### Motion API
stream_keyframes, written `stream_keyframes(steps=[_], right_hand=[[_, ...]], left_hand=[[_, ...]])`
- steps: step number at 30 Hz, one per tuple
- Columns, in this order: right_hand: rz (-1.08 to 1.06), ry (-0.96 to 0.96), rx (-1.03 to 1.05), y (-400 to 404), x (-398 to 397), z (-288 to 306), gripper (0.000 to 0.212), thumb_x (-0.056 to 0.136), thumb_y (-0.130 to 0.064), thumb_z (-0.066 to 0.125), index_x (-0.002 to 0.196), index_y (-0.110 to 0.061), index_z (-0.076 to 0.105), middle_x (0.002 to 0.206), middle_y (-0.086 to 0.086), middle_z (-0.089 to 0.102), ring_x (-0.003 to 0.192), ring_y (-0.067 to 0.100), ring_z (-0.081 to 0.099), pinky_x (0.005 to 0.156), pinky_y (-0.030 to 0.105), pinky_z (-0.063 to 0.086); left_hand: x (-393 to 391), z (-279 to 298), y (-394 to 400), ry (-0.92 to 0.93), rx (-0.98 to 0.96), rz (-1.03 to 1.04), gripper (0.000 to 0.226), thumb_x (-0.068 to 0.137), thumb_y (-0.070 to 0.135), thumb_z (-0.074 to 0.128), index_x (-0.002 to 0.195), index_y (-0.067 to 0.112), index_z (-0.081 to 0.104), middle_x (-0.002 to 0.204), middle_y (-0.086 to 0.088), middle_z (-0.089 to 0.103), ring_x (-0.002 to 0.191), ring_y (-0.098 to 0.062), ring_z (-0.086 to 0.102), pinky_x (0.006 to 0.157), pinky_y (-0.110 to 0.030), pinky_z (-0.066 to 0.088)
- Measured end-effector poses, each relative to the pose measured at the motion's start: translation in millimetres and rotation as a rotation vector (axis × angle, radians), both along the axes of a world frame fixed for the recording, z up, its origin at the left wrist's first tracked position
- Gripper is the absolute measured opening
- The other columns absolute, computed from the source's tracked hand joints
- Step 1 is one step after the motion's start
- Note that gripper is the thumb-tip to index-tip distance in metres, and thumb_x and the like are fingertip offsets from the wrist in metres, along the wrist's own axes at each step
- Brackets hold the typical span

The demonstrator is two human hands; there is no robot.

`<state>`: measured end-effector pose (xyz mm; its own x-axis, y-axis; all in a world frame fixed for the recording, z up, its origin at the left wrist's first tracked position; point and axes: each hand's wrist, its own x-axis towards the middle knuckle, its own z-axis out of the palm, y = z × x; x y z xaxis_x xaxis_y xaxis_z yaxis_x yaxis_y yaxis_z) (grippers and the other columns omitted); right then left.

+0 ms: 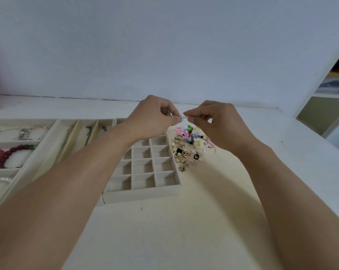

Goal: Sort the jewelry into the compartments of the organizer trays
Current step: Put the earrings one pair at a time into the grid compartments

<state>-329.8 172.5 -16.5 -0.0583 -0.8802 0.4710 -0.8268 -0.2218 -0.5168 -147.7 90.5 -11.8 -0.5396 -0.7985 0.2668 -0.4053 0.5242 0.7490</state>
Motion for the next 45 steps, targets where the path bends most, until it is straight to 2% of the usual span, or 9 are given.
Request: stream_keyframes(steps=[6, 12, 17, 19, 22, 28, 34, 40, 45], right_hand=[[-0.023, -0.039, 0.004, -1, 5, -3, 0.009, 0.084, -0.019, 0.08, 0.091, -0.025, 0.08, 0.084, -0.008, 0.067, 0.07, 0.002, 0.058, 0.065, 0.017, 0.045], [0.009, -0.203, 0.176, -5, 13, 1, 0.005, 0.086, -0.027, 0.079, 0.087, -0.022, 0.078, 0.068, -0.016, 0.069, 0.051, -0.004, 0.056, 0.048, 0.006, 0.036], [0.036, -0.095, 0.251, -35, 26, 20, 0.002, 0.088, -0.031, 0.076, 0.087, -0.03, 0.076, 0.08, -0.011, 0.075, 0.074, 0.011, 0.07, 0.07, 0.028, 0.055], [0.042, -0.015, 0.267, -50, 33, 20, 0.002, 0.089, -0.03, 0.075, 0.088, -0.029, 0.076, 0.08, -0.013, 0.073, 0.071, 0.005, 0.067, 0.065, 0.024, 0.051], [0.045, 0.091, 0.29, -68, 42, 15, 0.004, 0.09, -0.028, 0.073, 0.09, -0.026, 0.077, 0.082, -0.015, 0.071, 0.068, -0.002, 0.06, 0.065, 0.02, 0.043], [-0.029, 0.17, 0.315, -96, 46, 2, 0.005, 0.089, -0.03, 0.072, 0.088, -0.027, 0.076, 0.082, -0.013, 0.071, 0.082, 0.009, 0.064, 0.083, 0.039, 0.056], [-0.036, 0.193, 0.337, -108, 45, -10, 0.004, 0.088, -0.03, 0.073, 0.086, -0.029, 0.076, 0.081, -0.014, 0.068, 0.078, 0.009, 0.063, 0.082, 0.039, 0.055], [-0.048, 0.226, 0.351, -112, 46, -16, 0.004, 0.087, -0.034, 0.073, 0.083, -0.034, 0.074, 0.089, -0.009, 0.07, 0.075, 0.01, 0.06, 0.071, 0.032, 0.05], [-0.079, 0.275, 0.339, -113, 49, -21, 0.01, 0.087, -0.034, 0.073, 0.08, -0.039, 0.07, 0.095, -0.006, 0.063, 0.087, 0.016, 0.059, 0.072, 0.03, 0.045]], left_hand=[[0, -1, 1, -0.005, -0.002, -0.047, 0.006, 0.086, 0.027, 0.078, 0.086, 0.021, 0.077, 0.084, -0.021, 0.065, 0.066, -0.014, 0.048, 0.066, -0.029, 0.039], [11, 6, -2, -0.054, -0.018, -0.066, 0.005, 0.085, 0.026, 0.078, 0.085, 0.021, 0.078, 0.087, -0.012, 0.072, 0.063, -0.009, 0.052, 0.066, -0.025, 0.044], [31, 12, -18, 0.047, 0.015, 0.074, 0.005, 0.088, 0.027, 0.075, 0.086, 0.024, 0.078, 0.077, 0.006, 0.071, 0.057, -0.002, 0.057, 0.061, -0.022, 0.048], [37, 13, -23, 0.121, 0.016, 0.156, 0.006, 0.091, 0.026, 0.072, 0.089, 0.025, 0.077, 0.08, 0.008, 0.07, 0.057, -0.002, 0.059, 0.054, -0.017, 0.045], [41, 15, -27, 0.218, -0.019, 0.247, 0.007, 0.089, 0.026, 0.072, 0.09, 0.025, 0.078, 0.088, 0.003, 0.074, 0.079, -0.01, 0.066, 0.067, -0.017, 0.048], [43, 20, -32, 0.38, -0.012, 0.325, 0.007, 0.089, 0.023, 0.071, 0.088, 0.024, 0.078, 0.07, 0.011, 0.065, 0.062, -0.001, 0.054, 0.06, -0.01, 0.041], [41, 17, -32, 0.352, 0.014, 0.322, 0.008, 0.089, 0.02, 0.07, 0.087, 0.022, 0.078, 0.064, 0.011, 0.059, 0.049, 0.002, 0.051, 0.052, -0.006, 0.038], [39, 14, -31, 0.33, 0.015, 0.327, 0.008, 0.088, 0.021, 0.071, 0.086, 0.023, 0.078, 0.065, 0.01, 0.06, 0.054, 0.001, 0.05, 0.057, -0.008, 0.041], [39, 14, -28, 0.323, 0.01, 0.339, 0.007, 0.088, 0.021, 0.071, 0.088, 0.023, 0.078, 0.078, 0.001, 0.069, 0.063, -0.002, 0.054, 0.062, -0.01, 0.044]])
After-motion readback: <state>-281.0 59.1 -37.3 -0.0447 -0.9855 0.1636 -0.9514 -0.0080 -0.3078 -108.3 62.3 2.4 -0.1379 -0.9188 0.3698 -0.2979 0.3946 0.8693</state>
